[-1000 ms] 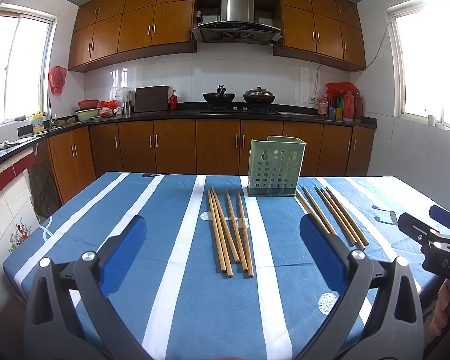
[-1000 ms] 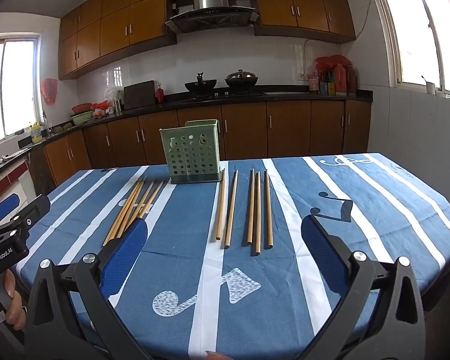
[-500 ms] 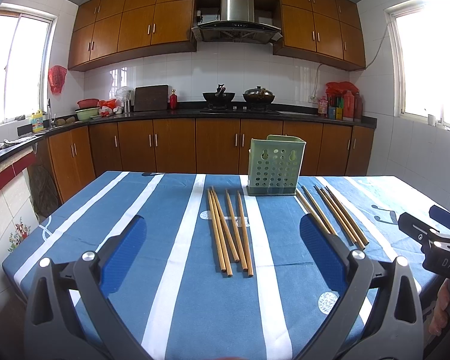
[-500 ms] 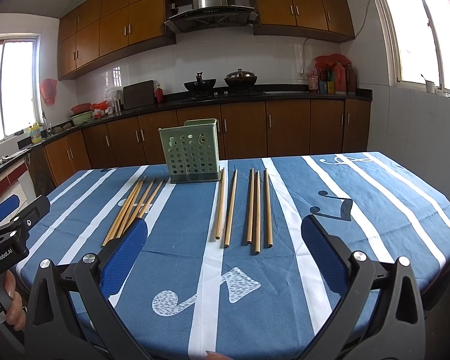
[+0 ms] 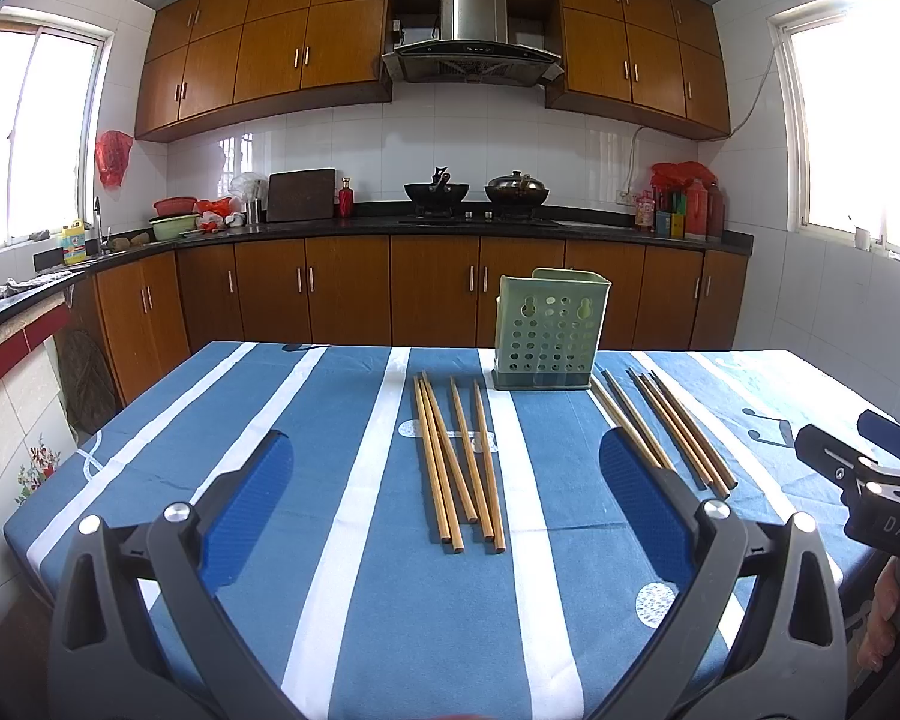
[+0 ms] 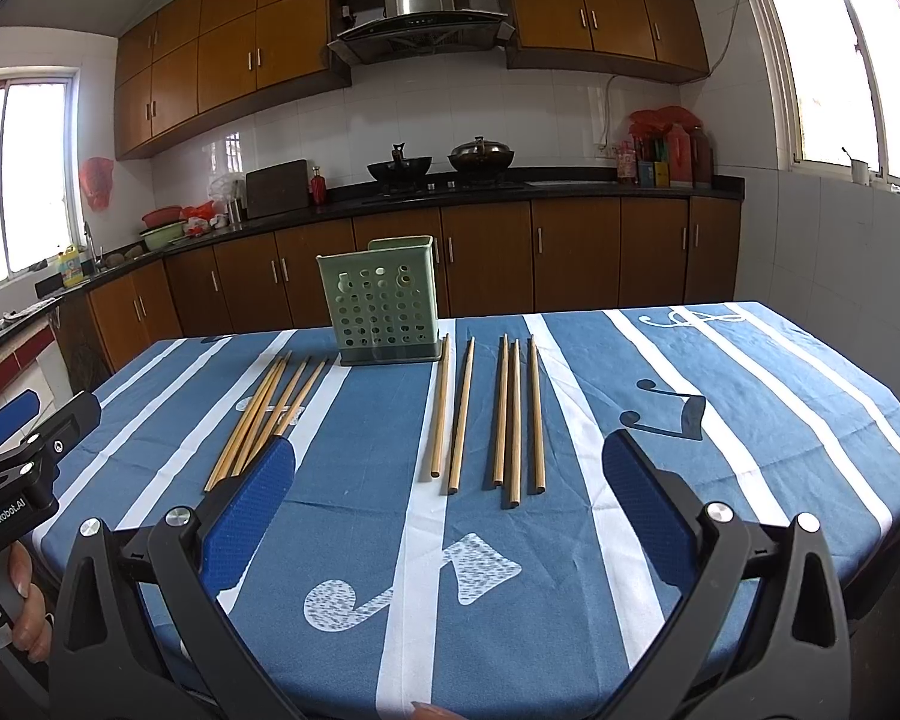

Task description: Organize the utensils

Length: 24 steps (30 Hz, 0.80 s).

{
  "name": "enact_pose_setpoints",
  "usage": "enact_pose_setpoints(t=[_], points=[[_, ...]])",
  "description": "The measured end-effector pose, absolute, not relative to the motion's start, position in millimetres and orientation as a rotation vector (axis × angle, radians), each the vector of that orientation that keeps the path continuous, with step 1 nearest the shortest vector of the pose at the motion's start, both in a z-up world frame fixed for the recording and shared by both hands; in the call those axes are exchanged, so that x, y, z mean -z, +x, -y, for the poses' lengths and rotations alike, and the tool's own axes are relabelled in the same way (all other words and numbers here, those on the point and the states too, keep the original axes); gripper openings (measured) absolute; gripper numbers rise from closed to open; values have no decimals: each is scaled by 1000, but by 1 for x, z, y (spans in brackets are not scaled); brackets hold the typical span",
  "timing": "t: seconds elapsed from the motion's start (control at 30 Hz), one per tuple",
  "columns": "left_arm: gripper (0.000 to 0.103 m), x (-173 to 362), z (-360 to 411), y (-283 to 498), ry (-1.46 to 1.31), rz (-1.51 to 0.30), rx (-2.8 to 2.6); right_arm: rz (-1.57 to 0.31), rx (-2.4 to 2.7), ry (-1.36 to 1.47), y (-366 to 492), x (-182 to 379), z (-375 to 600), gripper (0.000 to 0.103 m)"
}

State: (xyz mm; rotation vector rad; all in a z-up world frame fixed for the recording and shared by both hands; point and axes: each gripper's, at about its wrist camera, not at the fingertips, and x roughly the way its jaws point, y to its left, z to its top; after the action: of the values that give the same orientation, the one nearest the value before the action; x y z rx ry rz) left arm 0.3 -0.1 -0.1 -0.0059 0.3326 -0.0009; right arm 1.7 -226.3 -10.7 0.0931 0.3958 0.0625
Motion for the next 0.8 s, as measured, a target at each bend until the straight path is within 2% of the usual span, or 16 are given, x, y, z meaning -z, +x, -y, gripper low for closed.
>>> enact_pose_setpoints(t=[0.8], points=[[99, -1, 5, 4, -6, -334, 0, -397, -63, 95, 1, 11, 226, 101]])
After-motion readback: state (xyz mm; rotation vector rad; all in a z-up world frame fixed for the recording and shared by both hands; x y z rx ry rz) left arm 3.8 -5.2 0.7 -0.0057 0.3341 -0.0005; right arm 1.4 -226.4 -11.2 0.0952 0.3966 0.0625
